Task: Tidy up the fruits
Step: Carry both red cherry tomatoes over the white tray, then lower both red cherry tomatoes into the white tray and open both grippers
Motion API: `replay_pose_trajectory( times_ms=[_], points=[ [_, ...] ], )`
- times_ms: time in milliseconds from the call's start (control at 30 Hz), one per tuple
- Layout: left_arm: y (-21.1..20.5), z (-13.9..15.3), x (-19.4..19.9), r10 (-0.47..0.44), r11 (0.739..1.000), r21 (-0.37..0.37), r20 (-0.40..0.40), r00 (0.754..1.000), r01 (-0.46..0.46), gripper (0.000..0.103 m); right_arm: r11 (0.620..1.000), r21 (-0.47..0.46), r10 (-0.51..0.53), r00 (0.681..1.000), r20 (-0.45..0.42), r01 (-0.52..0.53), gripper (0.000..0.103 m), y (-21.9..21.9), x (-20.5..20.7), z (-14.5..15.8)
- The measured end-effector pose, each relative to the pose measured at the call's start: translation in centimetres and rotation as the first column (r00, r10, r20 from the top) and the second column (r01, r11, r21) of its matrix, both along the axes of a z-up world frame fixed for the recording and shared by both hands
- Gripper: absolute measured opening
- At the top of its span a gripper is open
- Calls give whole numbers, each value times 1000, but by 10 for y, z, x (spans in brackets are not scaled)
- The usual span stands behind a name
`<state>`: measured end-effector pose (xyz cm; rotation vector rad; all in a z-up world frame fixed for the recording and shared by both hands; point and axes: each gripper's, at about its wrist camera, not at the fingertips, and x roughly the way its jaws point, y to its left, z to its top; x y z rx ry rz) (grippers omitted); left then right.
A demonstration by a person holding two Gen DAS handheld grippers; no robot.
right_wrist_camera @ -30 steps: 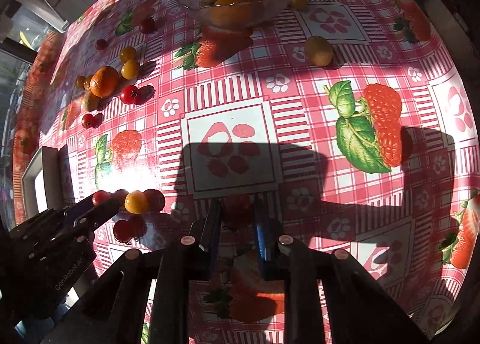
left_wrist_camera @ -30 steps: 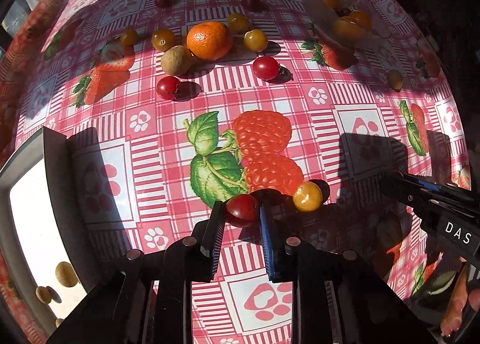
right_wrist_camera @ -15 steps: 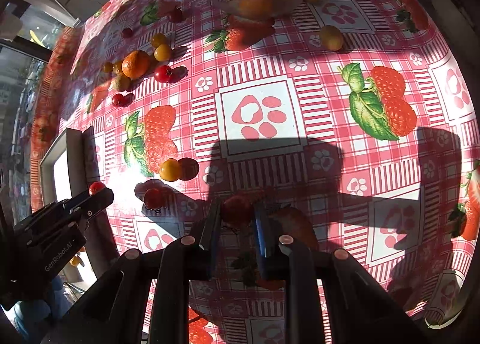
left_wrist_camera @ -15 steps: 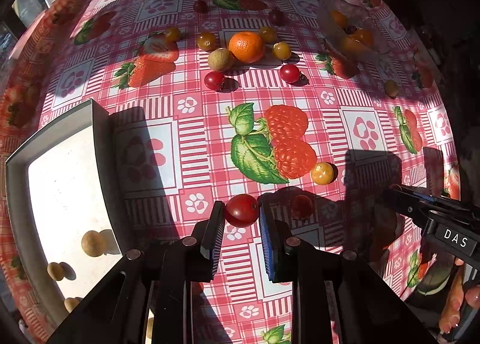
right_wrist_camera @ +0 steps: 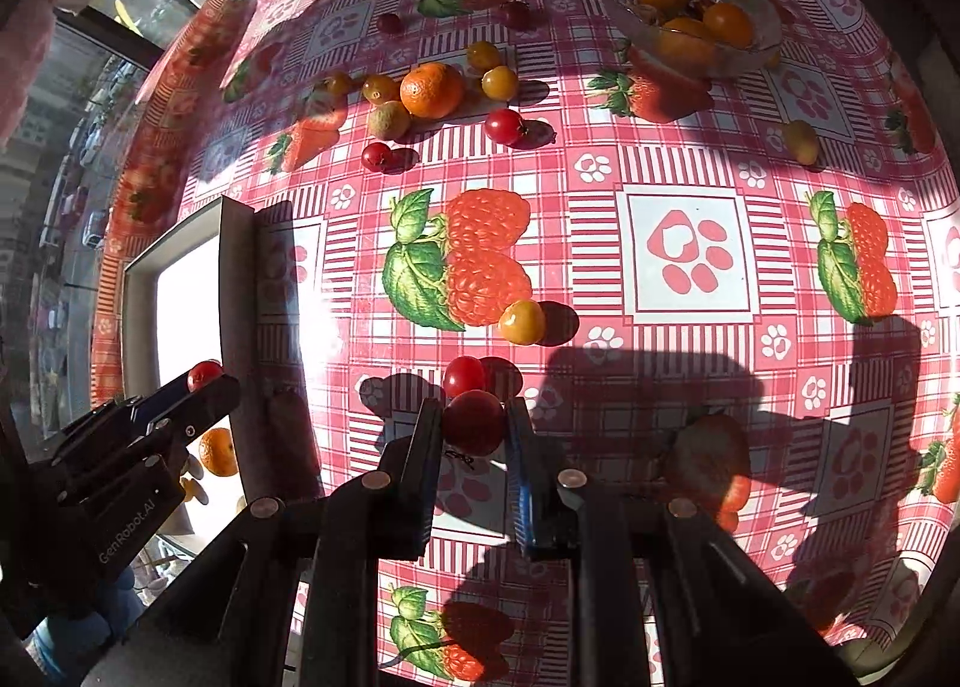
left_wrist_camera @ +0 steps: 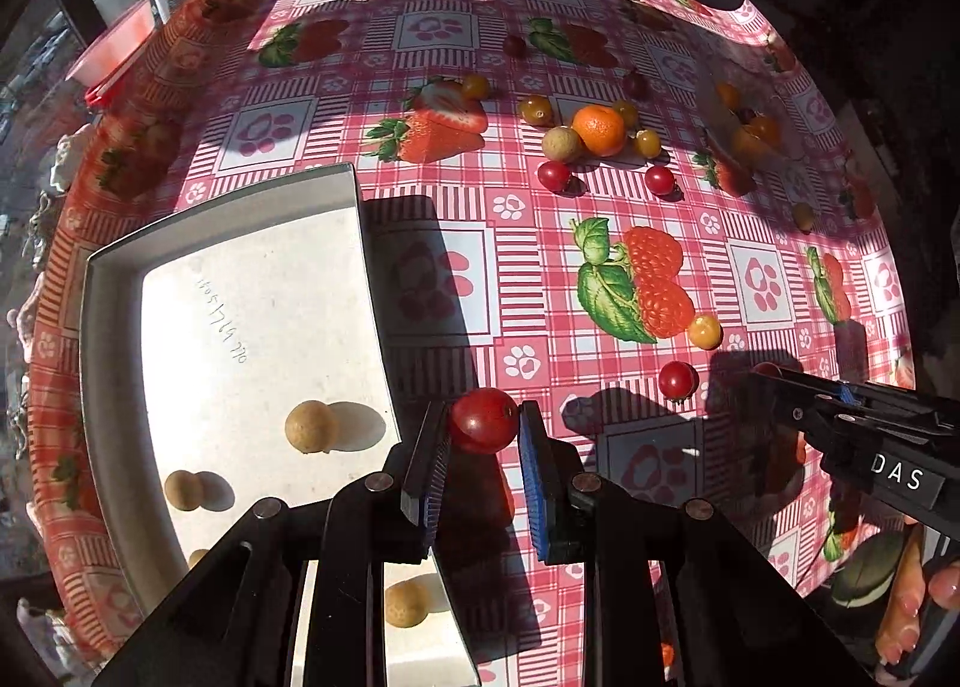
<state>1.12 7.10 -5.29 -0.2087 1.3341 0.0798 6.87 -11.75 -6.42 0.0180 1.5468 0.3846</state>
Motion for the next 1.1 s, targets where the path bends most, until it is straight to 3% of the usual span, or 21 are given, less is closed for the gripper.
replay_pose_trajectory(
  times_ms=[500,833,1100],
  points=[
    [92,-12,-63,169,985,49,-24,985,-167,25,963,79,260,965,-15,-258,22,140,-37,2],
    [143,-26,-43,244,965,98,13,970,-244,24,937,73,344,939,-4,-343,22,219,-26,-18],
    [159,-51,-33,226,967,124,-28,974,-221,25,930,-4,367,930,-23,-367,22,242,-20,-48]
  ],
)
